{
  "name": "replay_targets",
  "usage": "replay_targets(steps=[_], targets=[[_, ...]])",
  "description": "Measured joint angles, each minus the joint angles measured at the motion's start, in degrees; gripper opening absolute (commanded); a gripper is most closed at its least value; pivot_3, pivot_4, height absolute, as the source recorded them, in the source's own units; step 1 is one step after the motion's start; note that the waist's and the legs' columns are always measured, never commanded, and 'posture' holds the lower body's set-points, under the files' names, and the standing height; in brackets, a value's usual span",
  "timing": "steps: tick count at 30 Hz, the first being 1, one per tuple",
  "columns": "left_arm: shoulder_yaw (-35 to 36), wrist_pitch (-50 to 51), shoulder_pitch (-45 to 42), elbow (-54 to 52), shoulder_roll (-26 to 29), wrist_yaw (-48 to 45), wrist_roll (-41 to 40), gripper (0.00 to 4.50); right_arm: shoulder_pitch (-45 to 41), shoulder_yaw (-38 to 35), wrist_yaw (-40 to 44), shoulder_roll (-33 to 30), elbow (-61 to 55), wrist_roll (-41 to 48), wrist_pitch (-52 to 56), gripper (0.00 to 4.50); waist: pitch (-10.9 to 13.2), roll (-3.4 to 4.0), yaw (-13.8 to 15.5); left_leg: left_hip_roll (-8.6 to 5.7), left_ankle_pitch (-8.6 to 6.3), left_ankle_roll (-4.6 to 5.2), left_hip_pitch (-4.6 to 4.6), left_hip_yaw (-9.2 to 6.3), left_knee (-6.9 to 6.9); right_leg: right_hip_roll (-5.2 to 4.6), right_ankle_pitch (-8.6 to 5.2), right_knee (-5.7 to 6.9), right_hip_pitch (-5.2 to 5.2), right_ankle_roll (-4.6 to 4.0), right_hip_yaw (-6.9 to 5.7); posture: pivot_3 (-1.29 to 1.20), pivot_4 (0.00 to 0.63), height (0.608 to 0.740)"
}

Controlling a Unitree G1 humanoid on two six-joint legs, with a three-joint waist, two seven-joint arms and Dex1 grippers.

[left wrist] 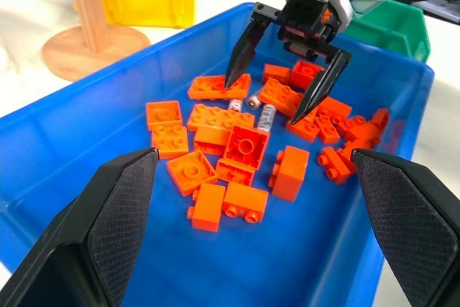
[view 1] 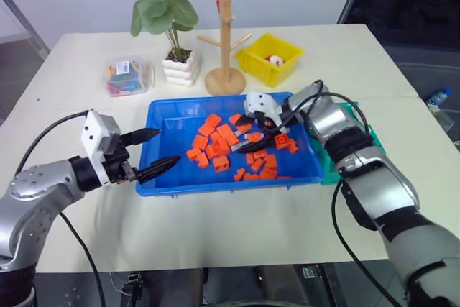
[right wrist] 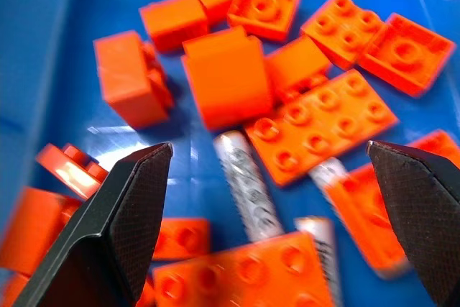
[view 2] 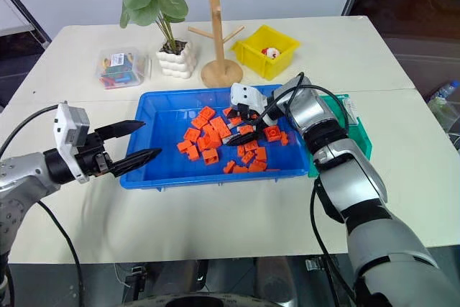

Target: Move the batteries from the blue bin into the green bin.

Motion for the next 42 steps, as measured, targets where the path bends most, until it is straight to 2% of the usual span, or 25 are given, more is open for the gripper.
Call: replay_targets(steps=[10, 17, 30, 35, 42], targets=[[-0.09, -0.02, 0.03, -0.24, -0.36, 1.42, -0.22, 4.5, 1.71, 0.37, 6.19, -2.36, -6.56, -1.44, -1.11, 4.45, 0.0, 0.0, -0.04, 0.0, 0.0, 0.0, 0.01, -0.01, 0.0, 0.01, 0.0, 0.02, 0.0, 0.0, 0.0, 0.0, 0.15, 0.74], [-0.2, -0.02, -0.84, -0.03, -0.5, 1.58, -0.35, 4.5, 2.87, 0.53, 5.88, -2.32, -8.13, -2.33, -0.41, 4.45, 0.0, 0.0, -0.04, 0.0, 0.0, 0.0, 0.01, -0.01, 0.0, 0.01, 0.0, 0.02, 0.0, 0.0, 0.0, 0.0, 0.15, 0.74], [-0.34, -0.05, -1.29, 0.43, -2.31, 3.22, -0.45, 4.5, -0.15, 3.39, 4.42, 1.17, 0.73, -9.42, -3.03, 4.45, 0.0, 0.0, -0.25, 0.01, 0.0, 0.0, 0.05, -0.01, 0.0, 0.02, 0.0, 0.05, 0.01, 0.0, 0.0, 0.0, 0.15, 0.74], [-1.37, -0.19, -1.3, 0.43, -2.87, 3.83, -0.36, 4.5, -2.46, 2.43, 4.06, 4.12, 4.17, -9.16, 2.2, 4.45, -0.01, 0.0, -0.21, 0.0, 0.0, 0.0, 0.05, -0.03, 0.0, 0.02, 0.0, 0.06, 0.02, -0.01, 0.0, 0.0, 0.15, 0.74], [-1.7, -0.33, -1.27, 0.42, -3.28, 4.44, -0.3, 4.5, -2.54, 1.84, 6.24, 4.34, 3.97, -8.42, 5.41, 4.45, -0.01, 0.0, -0.09, 0.0, 0.0, -0.01, 0.05, -0.03, 0.0, 0.03, 0.0, 0.06, 0.02, -0.01, 0.0, 0.0, 0.15, 0.74]])
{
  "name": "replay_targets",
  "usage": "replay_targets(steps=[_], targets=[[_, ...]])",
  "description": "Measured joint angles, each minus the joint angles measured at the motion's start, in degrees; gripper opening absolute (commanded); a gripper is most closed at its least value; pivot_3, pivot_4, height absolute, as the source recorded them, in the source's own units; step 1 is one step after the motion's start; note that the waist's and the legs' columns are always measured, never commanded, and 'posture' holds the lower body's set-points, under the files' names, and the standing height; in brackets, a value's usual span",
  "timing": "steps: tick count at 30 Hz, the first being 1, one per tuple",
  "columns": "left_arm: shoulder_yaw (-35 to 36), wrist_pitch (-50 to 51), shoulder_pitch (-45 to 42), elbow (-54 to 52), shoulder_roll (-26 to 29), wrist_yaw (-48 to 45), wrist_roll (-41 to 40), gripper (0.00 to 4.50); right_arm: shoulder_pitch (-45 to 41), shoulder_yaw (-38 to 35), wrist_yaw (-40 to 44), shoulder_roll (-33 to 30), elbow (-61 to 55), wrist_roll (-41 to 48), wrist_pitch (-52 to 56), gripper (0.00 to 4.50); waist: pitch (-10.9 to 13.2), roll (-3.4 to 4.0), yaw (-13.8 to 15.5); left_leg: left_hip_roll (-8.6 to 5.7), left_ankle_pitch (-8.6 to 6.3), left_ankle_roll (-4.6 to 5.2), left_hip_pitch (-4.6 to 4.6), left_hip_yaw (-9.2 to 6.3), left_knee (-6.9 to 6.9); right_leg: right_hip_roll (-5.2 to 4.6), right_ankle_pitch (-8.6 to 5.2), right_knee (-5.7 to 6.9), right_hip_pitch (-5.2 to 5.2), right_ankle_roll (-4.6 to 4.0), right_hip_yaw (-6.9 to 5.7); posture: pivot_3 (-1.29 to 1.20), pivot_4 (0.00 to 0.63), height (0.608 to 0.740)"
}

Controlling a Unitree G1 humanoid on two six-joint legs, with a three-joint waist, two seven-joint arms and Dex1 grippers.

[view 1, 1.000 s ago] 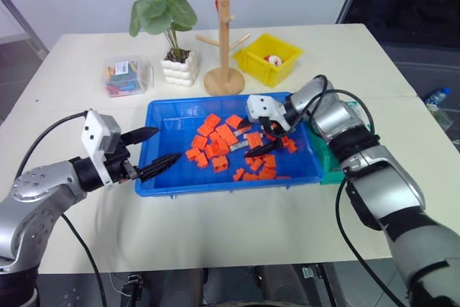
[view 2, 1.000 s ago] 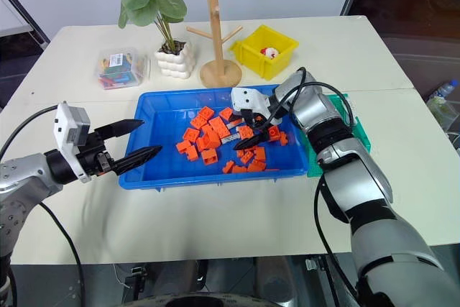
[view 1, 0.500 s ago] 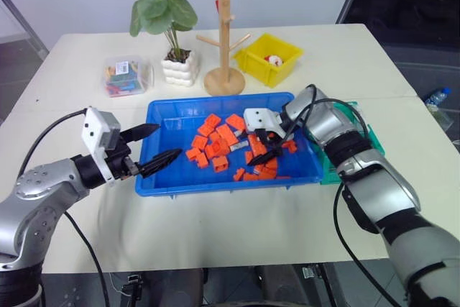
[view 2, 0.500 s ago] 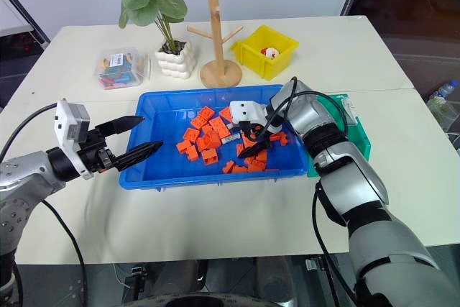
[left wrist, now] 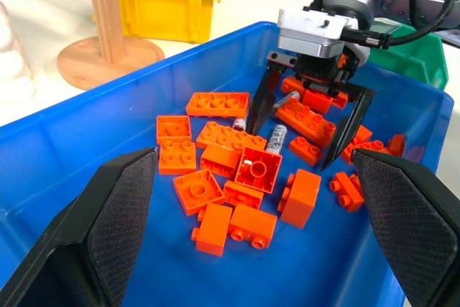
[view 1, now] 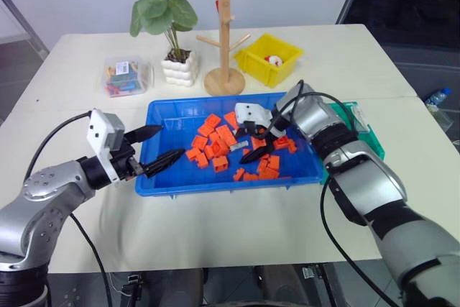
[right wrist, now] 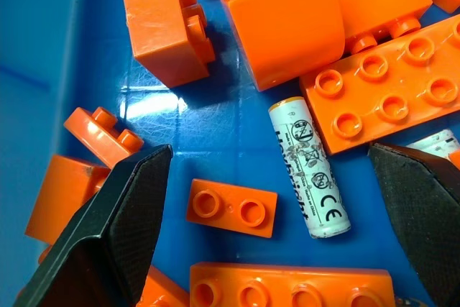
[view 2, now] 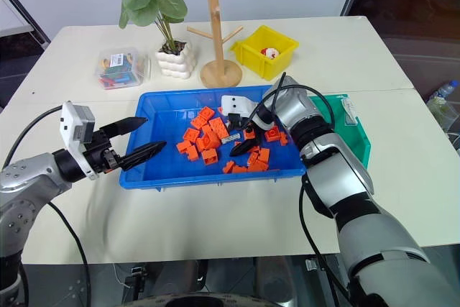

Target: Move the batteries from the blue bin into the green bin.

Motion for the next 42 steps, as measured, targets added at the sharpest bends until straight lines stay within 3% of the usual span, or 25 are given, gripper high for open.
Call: replay_targets(steps=[15, 18, 21, 27, 30, 33, 42], targets=[[-0.27, -0.24, 0.41, -0.04, -0.45, 0.93, 0.44, 4.5, 0.44, -0.08, 0.57, 1.65, -2.28, 0.23, 6.05, 4.45, -0.02, 0.01, -0.13, 0.0, 0.0, 0.0, 0.02, 0.0, 0.0, 0.01, 0.0, 0.02, 0.0, 0.0, 0.0, 0.0, 0.15, 0.74], [-0.27, -0.24, 0.42, -0.08, -0.46, 1.05, 0.44, 4.5, 0.52, -0.07, -0.35, 1.75, -2.49, 0.16, 6.34, 3.68, -0.02, 0.0, -0.11, 0.0, 0.0, 0.0, 0.02, 0.0, 0.0, 0.01, 0.0, 0.02, 0.01, 0.0, 0.0, 0.0, 0.15, 0.74], [-0.27, -0.25, 0.44, -0.1, -0.55, 1.21, 0.44, 4.5, 0.73, -0.07, -1.63, 1.95, -2.49, 0.11, 6.35, 2.24, -0.02, 0.01, -0.1, 0.0, 0.0, 0.0, 0.02, 0.0, 0.0, 0.01, 0.0, 0.01, 0.01, 0.0, 0.0, 0.0, 0.15, 0.74], [-0.27, -0.37, 0.47, -0.11, -0.65, 1.22, 0.49, 4.5, 0.85, -0.08, -2.75, 2.23, -2.57, 0.15, 6.4, 2.24, -0.02, 0.0, -0.1, 0.0, 0.0, 0.0, 0.02, 0.0, 0.0, 0.01, 0.0, 0.01, 0.01, 0.0, 0.0, 0.0, 0.15, 0.74], [-0.27, -0.41, 0.46, -0.1, -0.67, 1.22, 0.51, 4.5, 0.97, -0.08, -3.2, 2.23, -2.63, 0.14, 6.41, 1.39, -0.02, 0.0, -0.09, 0.0, 0.0, 0.0, 0.02, 0.0, 0.0, 0.01, 0.0, 0.02, 0.01, 0.0, 0.0, 0.0, 0.15, 0.74], [-0.27, -0.43, 0.47, -0.1, -0.67, 1.19, 0.53, 4.5, 1.41, -0.11, -3.31, 2.21, -3.16, 0.2, 6.47, 0.05, -0.02, 0.0, -0.07, 0.0, 0.0, 0.0, 0.02, 0.0, 0.0, 0.01, 0.0, 0.02, 0.01, 0.0, 0.0, 0.0, 0.15, 0.74], [-0.19, -0.09, 0.27, -0.04, 0.38, -1.28, -0.95, 4.5, 1.86, -1.33, -3.95, 1.68, -7.07, 1.17, 9.06, 0.03, -0.01, 0.01, -0.05, 0.0, 0.0, 0.0, 0.01, -0.01, -0.01, 0.01, 0.0, 0.01, 0.0, 0.0, 0.0, 0.0, 0.15, 0.74]])
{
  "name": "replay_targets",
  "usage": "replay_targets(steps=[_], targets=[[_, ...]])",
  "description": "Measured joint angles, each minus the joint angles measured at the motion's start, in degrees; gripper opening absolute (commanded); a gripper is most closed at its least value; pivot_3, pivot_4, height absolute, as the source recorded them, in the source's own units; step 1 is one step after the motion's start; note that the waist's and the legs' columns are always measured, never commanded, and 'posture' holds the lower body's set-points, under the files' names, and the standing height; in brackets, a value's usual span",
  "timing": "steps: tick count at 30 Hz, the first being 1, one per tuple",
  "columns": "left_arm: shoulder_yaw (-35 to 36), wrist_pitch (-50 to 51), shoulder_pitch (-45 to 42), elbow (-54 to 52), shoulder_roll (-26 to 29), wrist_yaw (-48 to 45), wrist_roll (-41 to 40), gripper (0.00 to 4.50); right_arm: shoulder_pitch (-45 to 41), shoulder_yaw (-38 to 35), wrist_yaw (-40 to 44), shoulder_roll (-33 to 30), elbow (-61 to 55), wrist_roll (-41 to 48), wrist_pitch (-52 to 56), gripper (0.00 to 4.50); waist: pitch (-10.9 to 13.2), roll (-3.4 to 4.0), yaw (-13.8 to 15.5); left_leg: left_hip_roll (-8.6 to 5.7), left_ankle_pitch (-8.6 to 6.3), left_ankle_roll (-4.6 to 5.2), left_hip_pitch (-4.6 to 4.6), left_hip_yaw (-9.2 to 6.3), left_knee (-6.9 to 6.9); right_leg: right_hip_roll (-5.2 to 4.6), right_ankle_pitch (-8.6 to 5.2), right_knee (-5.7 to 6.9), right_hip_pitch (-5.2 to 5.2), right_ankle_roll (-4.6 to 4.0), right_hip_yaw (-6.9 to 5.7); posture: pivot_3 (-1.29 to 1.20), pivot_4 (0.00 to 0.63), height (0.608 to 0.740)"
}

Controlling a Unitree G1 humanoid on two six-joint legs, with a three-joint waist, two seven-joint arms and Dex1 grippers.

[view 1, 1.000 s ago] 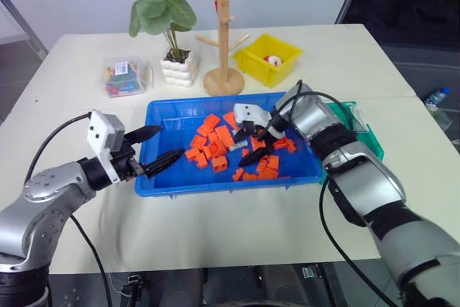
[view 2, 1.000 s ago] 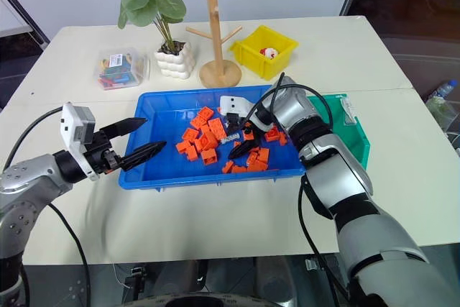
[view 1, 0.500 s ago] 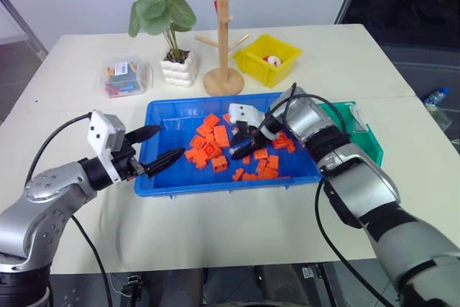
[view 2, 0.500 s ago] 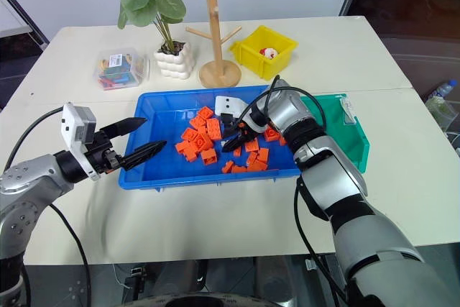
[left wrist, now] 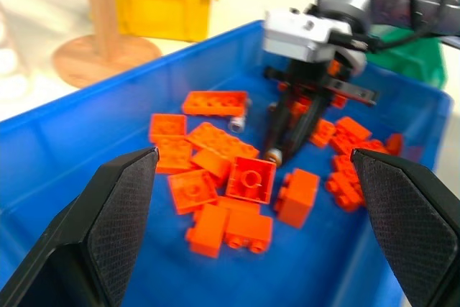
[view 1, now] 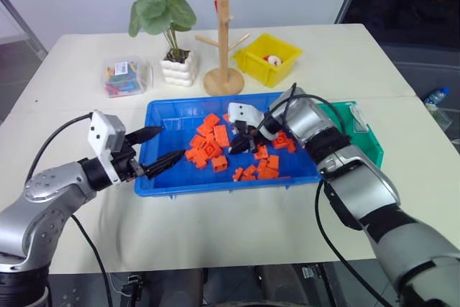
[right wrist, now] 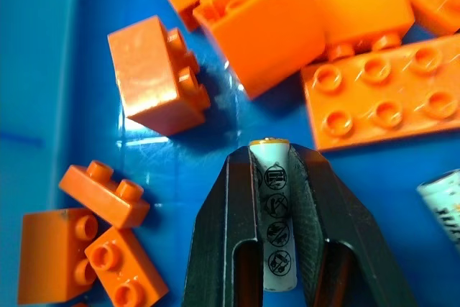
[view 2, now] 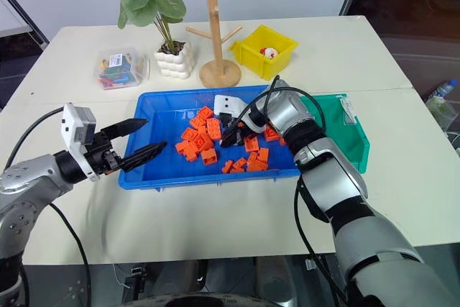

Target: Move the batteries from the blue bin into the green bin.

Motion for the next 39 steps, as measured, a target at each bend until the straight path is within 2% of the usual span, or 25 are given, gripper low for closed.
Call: replay_targets(steps=[5, 10, 17, 20, 23, 26, 28, 31, 33, 35, 39], targets=[[0.91, 0.69, -5.53, 1.91, 2.28, -3.26, -3.12, 4.5, -4.0, -5.95, 0.3, -6.55, -10.8, 4.35, 5.62, 0.03, 0.04, 0.04, 0.27, -0.02, 0.02, -0.03, -0.16, -0.04, 0.02, 0.0, 0.0, -0.03, -0.11, 0.01, 0.0, 0.0, 0.15, 0.74], [-0.95, 0.89, -11.14, 6.38, 2.05, -5.84, -3.43, 4.5, -6.27, -10.82, 2.05, -18.3, -20.85, 7.0, 11.03, 0.03, 0.01, -0.01, 0.32, -0.02, 0.01, -0.03, -0.15, -0.06, -0.01, 0.0, -0.01, -0.09, -0.05, 0.01, -0.03, 0.0, 0.15, 0.74], [-9.46, -2.47, -20.53, 15.35, -6.35, -8.18, 0.69, 4.5, 7.97, -13.43, 1.85, -33.86, -33.87, 8.58, 19.01, 0.03, 0.02, -0.02, 0.42, -0.02, 0.01, -0.03, -0.16, -0.03, 0.07, -0.01, 0.0, -0.1, -0.01, 0.02, -0.03, 0.0, 0.15, 0.74], [-12.9, -3.94, -23.36, 17.18, -7.93, -10.2, 3.0, 4.5, 15.84, -16.3, 0.71, -40.36, -37.89, 9.22, 21.14, 0.03, 0.02, -0.02, 0.37, -0.02, 0.01, -0.02, -0.15, -0.01, 0.06, -0.02, -0.01, -0.12, -0.01, 0.03, -0.03, 0.0, 0.15, 0.74], [-15.26, -5.16, -25.04, 19.37, -9.75, -11.58, 4.97, 4.5, 22.93, -19.79, -1.69, -44.02, -40.05, 10.12, 22.96, 0.03, 0.02, -0.02, 0.12, 0.0, 0.01, -0.01, -0.1, 0.07, 0.08, -0.02, 0.0, -0.1, -0.01, 0.03, 0.0, 0.0, 0.15, 0.74], [-16.82, -6.21, -26.32, 20.76, -11.99, -12.09, 6.52, 4.5, 25.98, -22.32, -5.4, -44.4, -40.34, 10.87, 24.06, 0.03, 0.01, -0.01, 0.08, 0.01, 0.01, -0.01, -0.07, 0.09, 0.12, -0.02, 0.0, -0.06, 0.0, 0.03, 0.01, 0.0, 0.15, 0.74], [-16.93, -7.03, -26.82, 21.82, -12.81, -12.08, 7.45, 4.5, 27.03, -23.76, -8.78, -43.8, -40.43, 11.45, 24.91, 1.11, 0.01, -0.01, 0.16, 0.01, 0.01, -0.01, -0.08, 0.09, 0.12, -0.02, 0.01, -0.05, 0.0, 0.02, 0.01, 0.0, 0.15, 0.74], [-16.91, -8.41, -26.94, 23.89, -13.04, -12.09, 9.21, 4.5, 28.06, -25.75, -13.39, -41.93, -41.06, 12.69, 26.35, 2.43, 0.01, -0.01, 0.33, 0.01, 0.01, -0.01, -0.09, 0.07, 0.11, -0.02, 0.0, -0.06, 0.0, 0.02, 0.01, 0.0, 0.15, 0.74], [-16.71, -8.93, -26.95, 25.17, -12.88, -12.18, 10.16, 4.5, 28.82, -26.65, -15.72, -40.48, -42.32, 13.69, 27.68, 3.61, 0.01, -0.01, 0.4, 0.0, 0.01, -0.01, -0.12, 0.07, 0.12, -0.02, 0.0, -0.08, 0.0, 0.02, 0.01, 0.0, 0.15, 0.74], [-16.55, -8.99, -26.95, 25.72, -12.5, -12.55, 10.36, 4.5, 29.2, -26.71, -17.36, -39.96, -43.51, 14.7, 28.55, 4.46, 0.01, -0.01, 0.46, 0.0, 0.01, -0.01, -0.13, 0.07, 0.12, -0.02, 0.01, -0.09, 0.0, 0.03, 0.01, 0.0, 0.15, 0.74], [-15.76, -9.08, -26.98, 26.0, -10.45, -13.14, 11.02, 4.5, 26.81, -26.48, -20.63, -39.09, -43.3, 15.3, 28.2, 4.46, 0.02, 0.0, 0.26, 0.0, 0.01, -0.01, -0.11, 0.07, 0.1, -0.02, 0.0, -0.09, 0.0, 0.03, 0.01, 0.0, 0.15, 0.74]])
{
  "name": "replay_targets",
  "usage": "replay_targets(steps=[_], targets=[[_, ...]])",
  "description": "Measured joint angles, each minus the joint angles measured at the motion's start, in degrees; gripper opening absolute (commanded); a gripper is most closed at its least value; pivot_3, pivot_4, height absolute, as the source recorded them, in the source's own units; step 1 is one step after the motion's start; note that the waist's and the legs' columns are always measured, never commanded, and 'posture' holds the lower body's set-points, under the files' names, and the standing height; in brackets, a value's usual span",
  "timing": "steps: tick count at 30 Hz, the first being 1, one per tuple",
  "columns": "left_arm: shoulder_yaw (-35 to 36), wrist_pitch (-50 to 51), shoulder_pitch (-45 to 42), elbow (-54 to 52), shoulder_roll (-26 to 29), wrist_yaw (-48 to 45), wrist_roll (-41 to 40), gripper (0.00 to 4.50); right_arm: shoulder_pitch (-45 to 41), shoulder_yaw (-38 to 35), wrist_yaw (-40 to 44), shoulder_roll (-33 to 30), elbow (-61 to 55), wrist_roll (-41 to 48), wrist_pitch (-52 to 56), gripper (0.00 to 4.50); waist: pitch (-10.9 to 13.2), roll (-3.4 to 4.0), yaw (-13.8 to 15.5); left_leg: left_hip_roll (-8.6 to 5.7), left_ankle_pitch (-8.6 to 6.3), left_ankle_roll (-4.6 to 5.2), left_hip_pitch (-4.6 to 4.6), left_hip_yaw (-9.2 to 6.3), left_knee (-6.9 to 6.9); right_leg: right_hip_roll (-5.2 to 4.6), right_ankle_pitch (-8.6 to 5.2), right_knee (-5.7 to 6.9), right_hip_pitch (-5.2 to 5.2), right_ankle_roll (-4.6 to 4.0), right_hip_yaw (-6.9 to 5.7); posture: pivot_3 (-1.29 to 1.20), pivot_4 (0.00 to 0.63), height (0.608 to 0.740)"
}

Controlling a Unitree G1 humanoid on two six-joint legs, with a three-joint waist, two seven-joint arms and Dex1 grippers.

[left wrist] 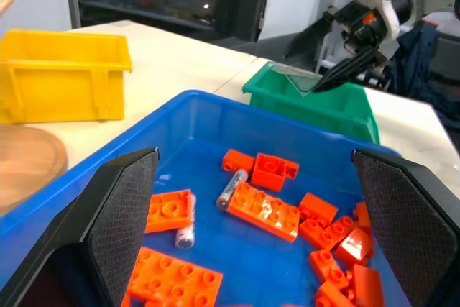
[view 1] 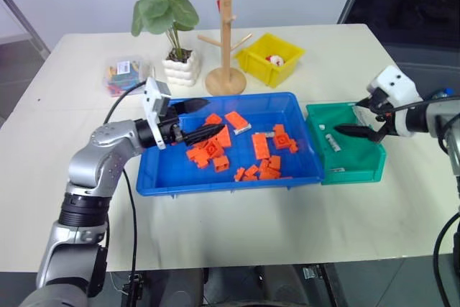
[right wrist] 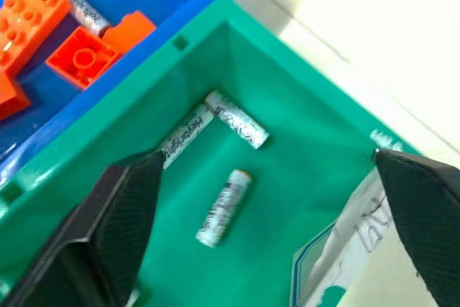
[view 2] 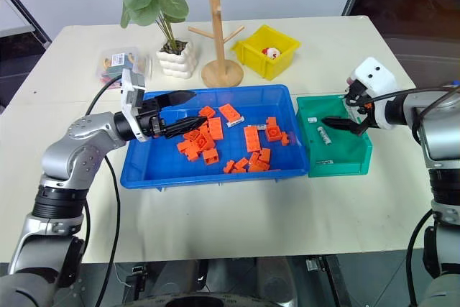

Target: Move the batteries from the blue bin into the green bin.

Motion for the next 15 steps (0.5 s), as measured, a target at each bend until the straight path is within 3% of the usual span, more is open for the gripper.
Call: replay_targets(steps=[8, 15], targets=[[2.77, -2.65, -1.24, 2.23, 3.19, 0.63, 2.72, 4.5, -13.85, 2.93, -4.64, 9.6, 3.49, 1.33, -1.88, 4.46, 0.0, -0.01, -0.02, 0.01, 0.0, 0.0, 0.0, -0.02, -0.03, 0.01, 0.0, -0.01, 0.0, 0.0, 0.0, 0.0, 0.15, 0.74], [8.12, -5.05, 0.92, 1.46, 4.62, 6.04, 5.2, 4.5, -18.19, 3.09, -14.11, 26.96, 5.86, 5.78, 5.08, 4.46, 0.0, -0.01, -0.08, 0.0, 0.0, -0.01, -0.01, -0.11, -0.06, 0.01, 0.01, 0.03, -0.04, -0.01, -0.01, 0.0, 0.15, 0.74]])
